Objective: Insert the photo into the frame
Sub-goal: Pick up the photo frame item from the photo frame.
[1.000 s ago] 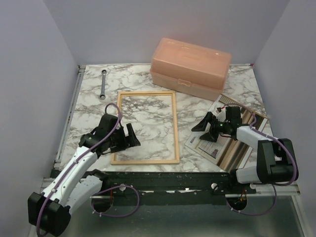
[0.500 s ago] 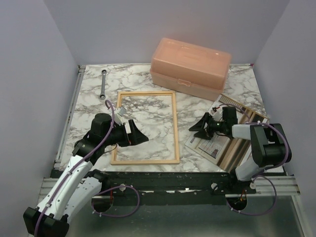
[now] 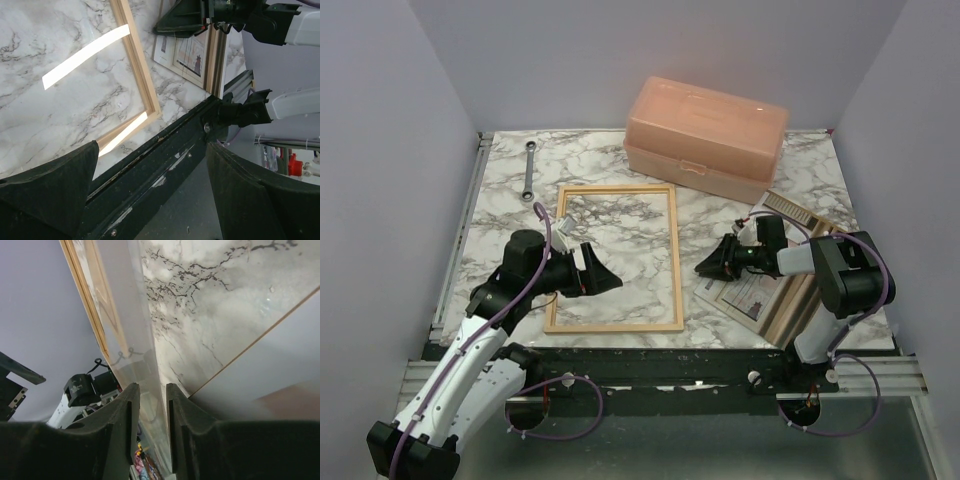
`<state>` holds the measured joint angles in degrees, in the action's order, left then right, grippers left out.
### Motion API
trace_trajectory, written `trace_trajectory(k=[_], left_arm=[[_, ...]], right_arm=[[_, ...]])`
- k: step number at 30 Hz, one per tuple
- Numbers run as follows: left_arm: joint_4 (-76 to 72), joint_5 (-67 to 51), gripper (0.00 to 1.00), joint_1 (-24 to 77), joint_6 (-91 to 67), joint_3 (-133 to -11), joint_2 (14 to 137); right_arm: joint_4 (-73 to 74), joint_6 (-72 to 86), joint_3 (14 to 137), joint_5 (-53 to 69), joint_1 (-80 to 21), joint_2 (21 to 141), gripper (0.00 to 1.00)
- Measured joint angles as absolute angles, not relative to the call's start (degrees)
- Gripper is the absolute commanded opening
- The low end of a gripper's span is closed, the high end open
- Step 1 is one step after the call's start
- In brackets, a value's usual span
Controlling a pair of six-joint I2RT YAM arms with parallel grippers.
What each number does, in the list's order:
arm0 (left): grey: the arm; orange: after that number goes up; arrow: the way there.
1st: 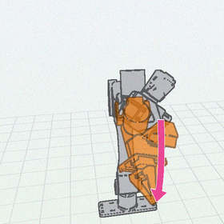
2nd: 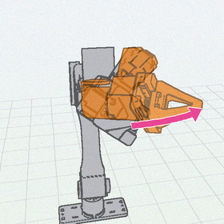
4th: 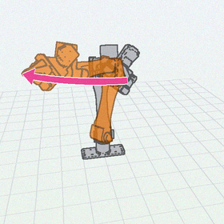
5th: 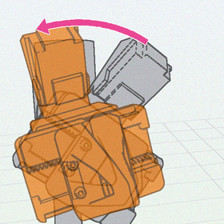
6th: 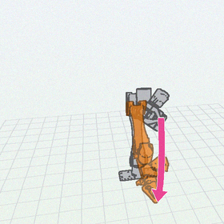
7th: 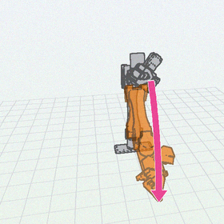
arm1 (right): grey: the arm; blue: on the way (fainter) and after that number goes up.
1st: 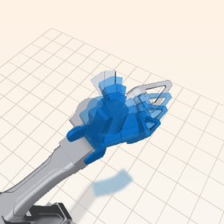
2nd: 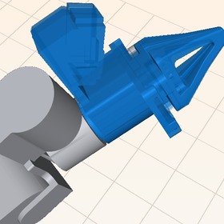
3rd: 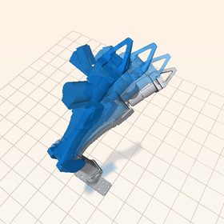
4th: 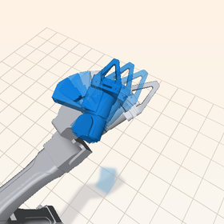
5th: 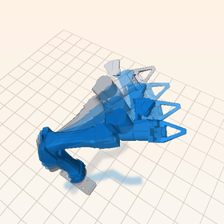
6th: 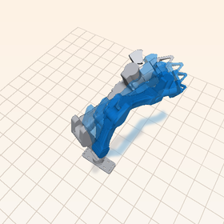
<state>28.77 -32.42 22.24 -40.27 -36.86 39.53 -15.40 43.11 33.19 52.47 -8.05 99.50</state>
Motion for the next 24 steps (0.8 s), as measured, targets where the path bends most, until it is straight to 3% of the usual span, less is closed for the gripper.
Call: trace_trajectory(k=[10, 24], left_arm=[[28.84, -32.38, 0.91, 22.24, -40.23, -35.46, 39.53], [32.34, -25.52, 0.91, 22.22, -40.07, -34.87, 38.3]], right_arm=[[-16.03, 43.72, 33.28, 53.49, -8.05, 99.18, 0.05], [1.78, 37.32, 41.23, 53.15, -8.21, 84.82, 0.02]])
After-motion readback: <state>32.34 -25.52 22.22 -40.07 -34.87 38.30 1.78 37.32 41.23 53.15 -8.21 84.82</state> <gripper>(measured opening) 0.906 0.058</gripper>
